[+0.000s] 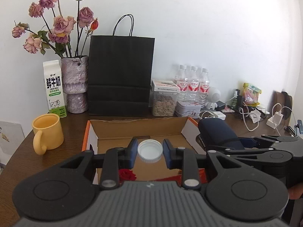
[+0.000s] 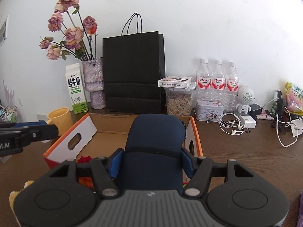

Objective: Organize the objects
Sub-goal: 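Lift the cap and pouch and carry both over the cardboard box, then open the left gripper to drop the cap while the right gripper lowers and releases the pouch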

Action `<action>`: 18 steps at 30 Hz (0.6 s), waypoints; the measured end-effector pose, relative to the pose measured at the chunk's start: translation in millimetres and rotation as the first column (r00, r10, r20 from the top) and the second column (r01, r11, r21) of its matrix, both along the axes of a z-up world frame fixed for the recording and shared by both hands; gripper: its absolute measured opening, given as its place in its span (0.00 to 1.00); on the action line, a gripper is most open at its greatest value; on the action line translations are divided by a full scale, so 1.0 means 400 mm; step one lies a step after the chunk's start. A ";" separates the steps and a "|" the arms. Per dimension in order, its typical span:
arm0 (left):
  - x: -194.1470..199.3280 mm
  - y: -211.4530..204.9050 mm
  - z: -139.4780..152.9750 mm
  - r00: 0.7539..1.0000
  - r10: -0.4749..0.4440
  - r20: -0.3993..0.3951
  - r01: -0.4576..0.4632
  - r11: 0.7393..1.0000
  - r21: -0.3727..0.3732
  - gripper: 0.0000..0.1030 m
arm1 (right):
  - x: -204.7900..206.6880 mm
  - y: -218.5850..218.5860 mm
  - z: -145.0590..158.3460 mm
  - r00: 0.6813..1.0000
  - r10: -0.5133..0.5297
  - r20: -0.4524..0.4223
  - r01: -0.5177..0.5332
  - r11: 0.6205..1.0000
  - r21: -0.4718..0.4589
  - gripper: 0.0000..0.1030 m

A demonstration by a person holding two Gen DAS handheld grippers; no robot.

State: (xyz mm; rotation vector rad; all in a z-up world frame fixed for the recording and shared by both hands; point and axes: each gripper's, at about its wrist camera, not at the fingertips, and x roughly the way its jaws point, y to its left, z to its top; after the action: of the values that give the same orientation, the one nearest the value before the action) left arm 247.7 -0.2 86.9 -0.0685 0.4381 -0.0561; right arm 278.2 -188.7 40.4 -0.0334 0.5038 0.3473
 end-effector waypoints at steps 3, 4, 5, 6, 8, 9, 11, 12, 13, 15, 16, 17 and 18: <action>0.079 0.011 -0.007 0.998 0.040 -0.038 -0.039 0.999 0.021 0.29 | 0.084 0.016 -0.008 1.000 -0.010 -0.025 0.010 1.000 -0.003 0.61; 0.105 0.014 -0.011 0.997 0.058 -0.054 -0.056 0.998 0.028 0.29 | 0.111 0.022 -0.013 0.999 -0.008 -0.035 0.008 1.000 -0.011 0.61; 0.130 0.019 -0.016 0.995 0.073 -0.071 -0.071 0.997 0.033 0.29 | 0.137 0.029 -0.019 0.999 -0.012 -0.045 0.011 1.000 -0.012 0.61; 0.152 0.024 -0.022 0.993 0.083 -0.088 -0.081 0.996 0.035 0.29 | 0.161 0.034 -0.025 0.998 -0.014 -0.055 0.013 1.000 -0.017 0.61; 0.196 0.034 -0.037 0.986 0.113 -0.125 -0.109 0.993 0.043 0.29 | 0.204 0.046 -0.044 0.997 -0.018 -0.078 0.016 0.999 -0.032 0.61; 0.218 0.038 -0.046 0.981 0.124 -0.148 -0.118 0.992 0.051 0.29 | 0.224 0.051 -0.053 0.996 -0.024 -0.089 0.021 0.999 -0.039 0.61; 0.256 0.049 -0.068 0.971 0.147 -0.191 -0.138 0.989 0.056 0.29 | 0.261 0.059 -0.078 0.992 -0.032 -0.120 0.026 0.999 -0.045 0.61; 0.270 0.053 -0.079 0.966 0.150 -0.211 -0.141 0.988 0.056 0.29 | 0.276 0.063 -0.089 0.990 -0.036 -0.135 0.030 0.998 -0.046 0.61; 0.285 0.057 -0.093 0.960 0.158 -0.231 -0.148 0.987 0.058 0.29 | 0.290 0.067 -0.101 0.988 -0.037 -0.150 0.030 0.998 -0.050 0.61; 0.306 0.063 -0.118 0.951 0.164 -0.261 -0.153 0.986 0.063 0.29 | 0.310 0.073 -0.124 0.984 -0.035 -0.175 0.026 0.998 -0.058 0.61; 0.313 0.065 -0.128 0.949 0.160 -0.273 -0.148 0.987 0.065 0.29 | 0.317 0.075 -0.134 0.982 -0.032 -0.186 0.021 0.998 -0.062 0.61; 0.321 0.066 -0.141 0.945 0.156 -0.287 -0.143 0.987 0.068 0.29 | 0.320 0.078 -0.144 0.980 -0.026 -0.199 0.013 0.998 -0.066 0.62; 0.324 0.067 -0.149 0.943 0.157 -0.293 -0.143 0.987 0.070 0.31 | 0.322 0.079 -0.151 0.977 -0.023 -0.211 0.009 0.998 -0.067 0.64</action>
State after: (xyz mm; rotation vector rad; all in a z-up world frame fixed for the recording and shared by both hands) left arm 377.4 26.7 27.4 -0.0635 0.7343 0.1165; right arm 407.2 -156.9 -20.2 -0.0569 0.7261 0.3203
